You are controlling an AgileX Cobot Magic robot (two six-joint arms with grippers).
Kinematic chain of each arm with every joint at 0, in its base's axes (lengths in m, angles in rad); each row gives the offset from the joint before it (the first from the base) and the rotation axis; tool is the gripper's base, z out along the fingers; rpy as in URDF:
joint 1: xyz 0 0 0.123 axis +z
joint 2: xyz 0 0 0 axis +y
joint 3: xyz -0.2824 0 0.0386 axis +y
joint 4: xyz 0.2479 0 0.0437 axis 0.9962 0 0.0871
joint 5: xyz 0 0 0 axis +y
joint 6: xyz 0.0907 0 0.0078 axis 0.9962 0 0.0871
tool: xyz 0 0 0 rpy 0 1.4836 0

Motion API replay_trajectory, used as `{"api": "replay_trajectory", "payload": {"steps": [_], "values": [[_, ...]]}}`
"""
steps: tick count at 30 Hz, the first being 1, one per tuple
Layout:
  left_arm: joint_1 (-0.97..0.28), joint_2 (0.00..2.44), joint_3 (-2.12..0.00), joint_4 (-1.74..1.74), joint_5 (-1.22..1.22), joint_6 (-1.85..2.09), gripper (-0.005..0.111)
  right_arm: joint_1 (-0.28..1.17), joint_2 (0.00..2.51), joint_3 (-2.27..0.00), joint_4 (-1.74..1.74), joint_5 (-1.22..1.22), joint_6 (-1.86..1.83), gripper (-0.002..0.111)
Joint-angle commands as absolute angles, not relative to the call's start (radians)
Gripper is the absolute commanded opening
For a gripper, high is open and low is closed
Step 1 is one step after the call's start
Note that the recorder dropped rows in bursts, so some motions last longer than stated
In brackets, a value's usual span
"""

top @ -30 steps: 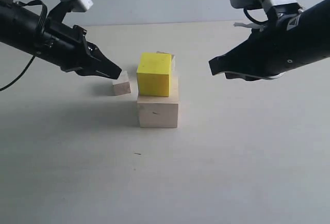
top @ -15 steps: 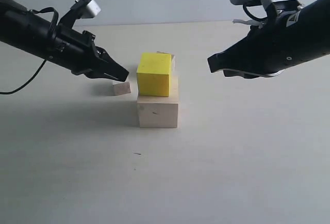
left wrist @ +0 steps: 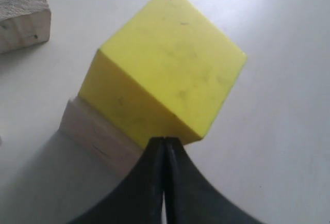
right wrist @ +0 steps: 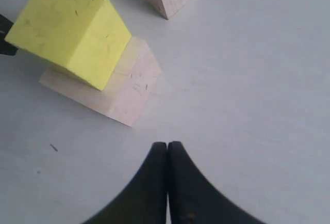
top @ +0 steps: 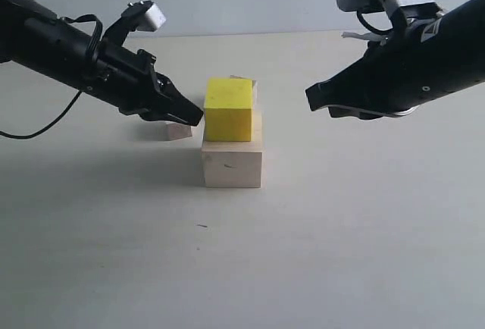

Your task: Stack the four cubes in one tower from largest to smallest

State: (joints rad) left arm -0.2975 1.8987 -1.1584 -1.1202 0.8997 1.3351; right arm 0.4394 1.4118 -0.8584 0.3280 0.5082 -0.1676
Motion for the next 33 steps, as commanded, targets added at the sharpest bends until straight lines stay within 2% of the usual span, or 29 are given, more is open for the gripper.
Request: {"api": "replay_trajectory", "payload": {"steps": [1,13,23,28,33], "values": [[-0.301,1.897,-1.165,-1.132,0.891,1.341,0.000,0.436,1.416,-0.865,0.331,0.505,-0.177,0.000],[-0.301,1.897,-1.161,-1.023,0.860,1.249,0.000,0.436,1.443,-0.865,0.329,0.473,-0.185,0.000],[-0.301,1.897,-1.064,-1.027,0.797,1.243,0.000,0.434,1.687,-0.871,0.351,0.297,-0.130,0.000],[-0.301,1.897,-1.039,-1.020,0.776,1.244,0.000,0.434,1.797,-0.941,0.376,0.301,-0.137,0.000],[-0.301,1.897,-1.035,-1.005,0.767,1.249,0.000,0.434,1.852,-0.966,0.827,0.327,-0.560,0.000]]}}
